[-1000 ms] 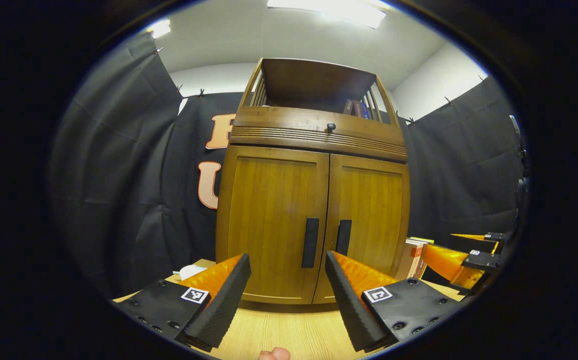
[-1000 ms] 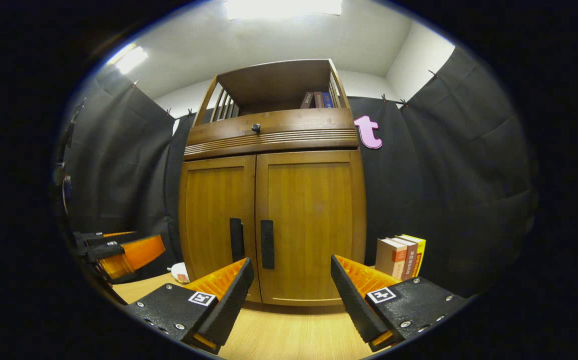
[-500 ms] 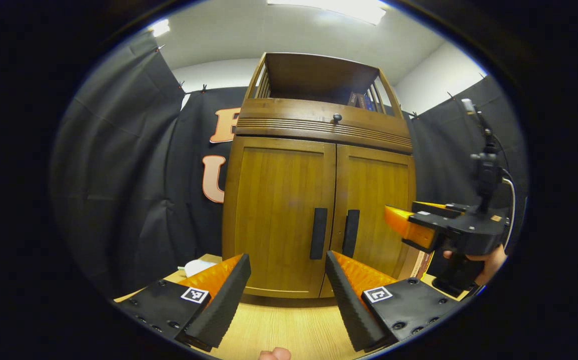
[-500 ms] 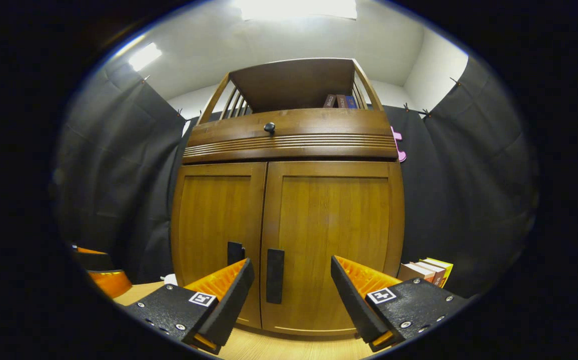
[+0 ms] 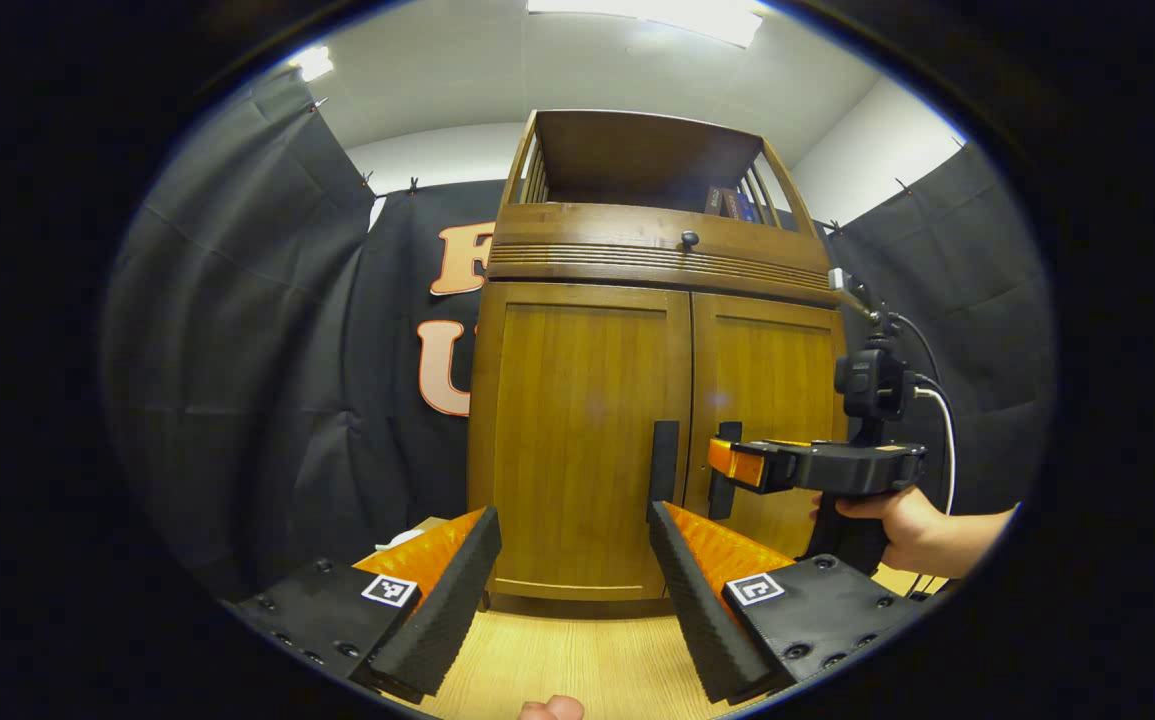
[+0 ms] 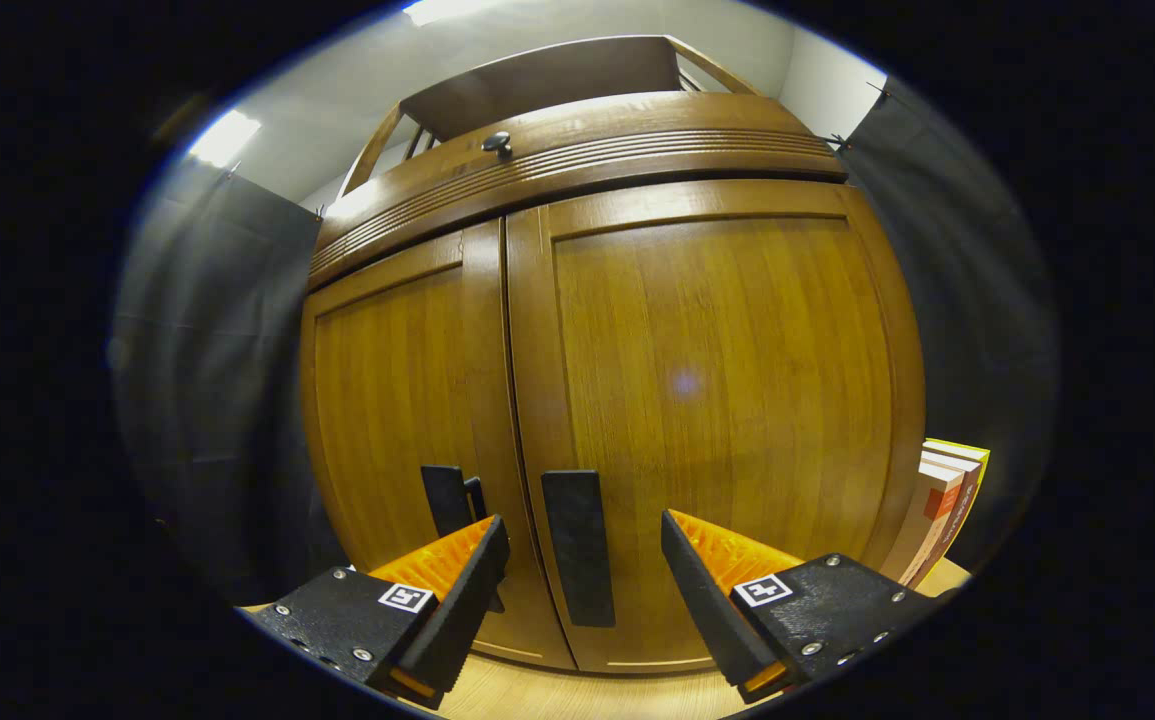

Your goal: Open the right door of the double-door shoe cabinet with the right hand, and open the left door with the left hand.

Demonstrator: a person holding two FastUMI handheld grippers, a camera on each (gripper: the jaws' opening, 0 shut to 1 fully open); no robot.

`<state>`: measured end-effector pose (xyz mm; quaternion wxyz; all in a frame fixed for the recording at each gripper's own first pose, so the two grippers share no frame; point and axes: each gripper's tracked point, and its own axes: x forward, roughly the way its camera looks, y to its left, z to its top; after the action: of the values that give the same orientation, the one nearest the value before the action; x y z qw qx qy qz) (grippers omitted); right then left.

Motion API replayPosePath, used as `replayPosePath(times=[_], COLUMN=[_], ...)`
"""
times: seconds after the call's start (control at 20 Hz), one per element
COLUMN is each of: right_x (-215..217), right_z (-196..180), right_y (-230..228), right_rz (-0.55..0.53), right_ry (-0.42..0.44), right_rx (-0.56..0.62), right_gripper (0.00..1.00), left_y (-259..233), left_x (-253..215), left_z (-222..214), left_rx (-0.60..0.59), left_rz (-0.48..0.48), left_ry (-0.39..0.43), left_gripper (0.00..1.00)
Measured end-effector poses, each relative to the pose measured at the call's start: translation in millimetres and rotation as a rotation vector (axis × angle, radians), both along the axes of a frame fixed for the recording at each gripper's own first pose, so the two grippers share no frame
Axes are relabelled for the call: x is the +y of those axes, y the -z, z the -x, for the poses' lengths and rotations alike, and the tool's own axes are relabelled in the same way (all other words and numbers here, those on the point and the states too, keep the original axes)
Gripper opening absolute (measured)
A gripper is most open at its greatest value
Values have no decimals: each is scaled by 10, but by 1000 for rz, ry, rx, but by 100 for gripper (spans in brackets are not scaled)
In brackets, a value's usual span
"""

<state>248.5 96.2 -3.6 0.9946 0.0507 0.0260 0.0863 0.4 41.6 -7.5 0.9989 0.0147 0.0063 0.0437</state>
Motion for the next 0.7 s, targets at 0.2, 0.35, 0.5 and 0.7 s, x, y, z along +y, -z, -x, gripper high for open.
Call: replayPosePath(times=[0.2, 0.35, 0.5, 0.7], right_x=[26, 6, -17, 125], right_z=[-118, -205, -306, -344], right_y=[174, 243, 279, 306], right_rz=[30, 31, 30, 33], right_ry=[23, 39, 60, 35], right_rx=[30, 43, 54, 53], right_gripper=[89, 79, 70, 54], left_y=[-10, -19, 7, -8], left_x=[86, 120, 114, 83], left_z=[37, 23, 37, -20], left_rx=[-3, -3, 2, 2], left_rz=[-18, -19, -21, -18], left_ry=[-12, -18, -13, -1], left_gripper=[92, 93, 93, 93])
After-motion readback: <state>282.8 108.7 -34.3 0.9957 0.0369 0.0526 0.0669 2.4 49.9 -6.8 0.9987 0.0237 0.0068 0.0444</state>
